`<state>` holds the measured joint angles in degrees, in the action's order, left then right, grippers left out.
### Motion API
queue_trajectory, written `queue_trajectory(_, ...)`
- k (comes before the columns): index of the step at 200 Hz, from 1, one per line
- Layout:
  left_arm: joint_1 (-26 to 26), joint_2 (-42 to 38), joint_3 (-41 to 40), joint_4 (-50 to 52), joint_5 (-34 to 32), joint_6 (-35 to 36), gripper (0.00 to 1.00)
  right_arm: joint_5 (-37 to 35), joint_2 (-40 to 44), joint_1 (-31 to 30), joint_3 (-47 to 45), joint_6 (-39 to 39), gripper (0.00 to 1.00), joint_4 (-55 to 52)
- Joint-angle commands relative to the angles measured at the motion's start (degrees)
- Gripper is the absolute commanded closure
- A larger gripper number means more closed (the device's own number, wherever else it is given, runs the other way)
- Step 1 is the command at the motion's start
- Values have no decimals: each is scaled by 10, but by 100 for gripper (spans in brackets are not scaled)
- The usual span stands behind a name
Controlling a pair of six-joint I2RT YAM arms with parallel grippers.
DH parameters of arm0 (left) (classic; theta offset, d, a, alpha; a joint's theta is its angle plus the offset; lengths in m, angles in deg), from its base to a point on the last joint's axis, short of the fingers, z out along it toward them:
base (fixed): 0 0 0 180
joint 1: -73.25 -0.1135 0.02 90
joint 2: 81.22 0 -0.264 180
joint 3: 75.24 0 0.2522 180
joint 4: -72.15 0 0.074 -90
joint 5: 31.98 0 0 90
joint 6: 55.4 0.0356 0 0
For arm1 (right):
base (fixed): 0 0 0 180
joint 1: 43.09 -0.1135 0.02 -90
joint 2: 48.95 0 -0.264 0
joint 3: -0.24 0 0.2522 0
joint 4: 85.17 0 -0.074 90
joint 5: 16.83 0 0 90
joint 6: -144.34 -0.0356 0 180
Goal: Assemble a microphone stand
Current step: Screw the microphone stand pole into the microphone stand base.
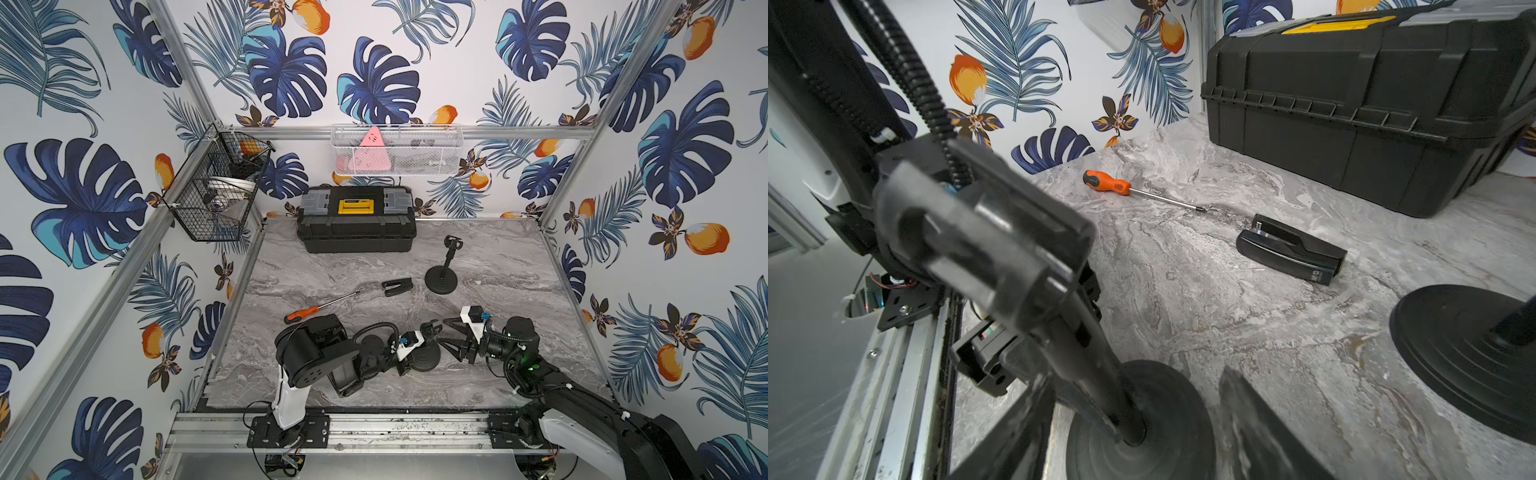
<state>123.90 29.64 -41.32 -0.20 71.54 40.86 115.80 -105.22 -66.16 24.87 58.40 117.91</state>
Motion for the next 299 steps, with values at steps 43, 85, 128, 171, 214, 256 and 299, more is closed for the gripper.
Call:
queue_trajectory(43, -1, 1, 3, -20, 15, 12, 79, 134, -113, 3, 52, 43, 41, 67)
queue_trajectory(85, -1, 2, 6, -20, 19, 9, 79, 160, -168, -6, 42, 37, 44, 155)
queue_trajectory(128, 0, 8, 8, -20, 21, 8, 78, 142, -159, -27, 62, 90, 48, 93)
queue_trajectory(171, -1, 15, 13, -20, 24, 7, 78, 136, -166, -56, 92, 118, 53, 34)
queue_trajectory(214, -1, 16, 15, -17, 25, 6, 77, 137, -199, -70, 115, 109, 57, 26)
queue_trajectory(256, -1, 15, 17, -11, 23, 5, 76, 111, -200, -88, 120, 122, 85, 7)
queue_trajectory(299, -1, 18, 20, -8, 14, 4, 56, 76, -188, -103, 109, 123, 100, 1)
